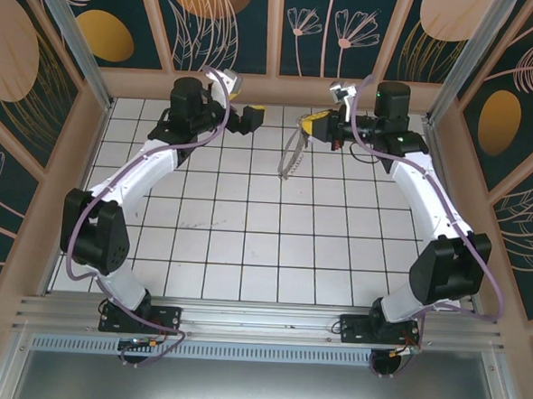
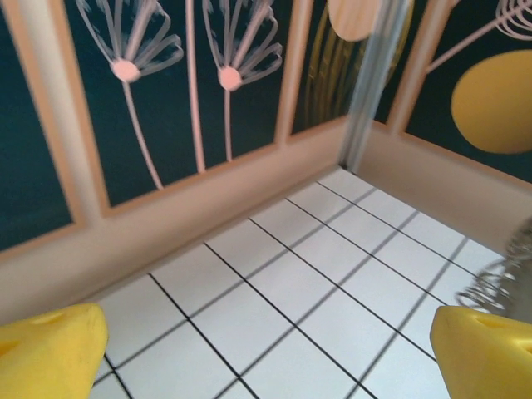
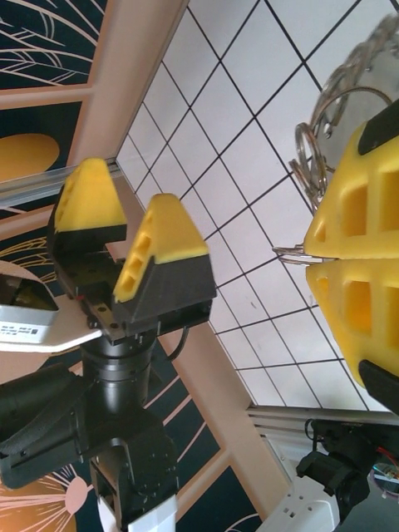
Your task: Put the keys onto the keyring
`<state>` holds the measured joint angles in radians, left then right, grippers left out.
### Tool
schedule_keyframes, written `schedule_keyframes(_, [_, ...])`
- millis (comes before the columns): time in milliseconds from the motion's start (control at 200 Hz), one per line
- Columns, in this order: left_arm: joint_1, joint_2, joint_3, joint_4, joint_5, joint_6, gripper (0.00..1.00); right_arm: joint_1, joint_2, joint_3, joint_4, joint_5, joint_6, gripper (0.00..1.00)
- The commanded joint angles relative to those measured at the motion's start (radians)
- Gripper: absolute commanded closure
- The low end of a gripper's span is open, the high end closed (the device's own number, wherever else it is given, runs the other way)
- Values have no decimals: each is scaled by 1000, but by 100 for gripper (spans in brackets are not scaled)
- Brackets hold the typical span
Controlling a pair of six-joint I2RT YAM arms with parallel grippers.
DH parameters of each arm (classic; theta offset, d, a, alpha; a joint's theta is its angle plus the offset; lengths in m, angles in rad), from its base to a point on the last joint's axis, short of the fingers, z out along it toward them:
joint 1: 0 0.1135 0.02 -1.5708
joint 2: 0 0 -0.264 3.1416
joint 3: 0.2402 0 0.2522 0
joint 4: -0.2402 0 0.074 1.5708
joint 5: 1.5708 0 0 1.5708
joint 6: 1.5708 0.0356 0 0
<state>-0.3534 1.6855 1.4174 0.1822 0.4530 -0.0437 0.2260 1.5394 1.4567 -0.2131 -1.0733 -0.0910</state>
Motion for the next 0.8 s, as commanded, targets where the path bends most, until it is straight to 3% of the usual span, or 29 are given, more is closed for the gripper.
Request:
schedule_keyframes(0, [3,-29,30,-10,8,36,1,-6,-60,-9,19,-30,-27,100])
schedule_keyframes(135, [12,-4,75,-13,297,44,2,-8,-62,3,-5,-77,-56,100])
schedule_keyframes(260, [27,48,143,14,538,-10,10,-12,-63,17,-12,-124,-73,100])
schedule_keyframes(395, [34,142,261,21,731,-98,28,-15,-44,33,9,-172,-64,100])
schedule_keyframes(430, [34,169,293,32,774,-128,38,-15,-35,39,12,-182,-63,100])
schedule_keyframes(535, [34,224,356,40,844,-173,49,-15,-12,62,1,-195,-76,100])
schedule_keyframes(796, [31,253,390,28,928,-171,60,-8,68,132,8,-240,-75,100])
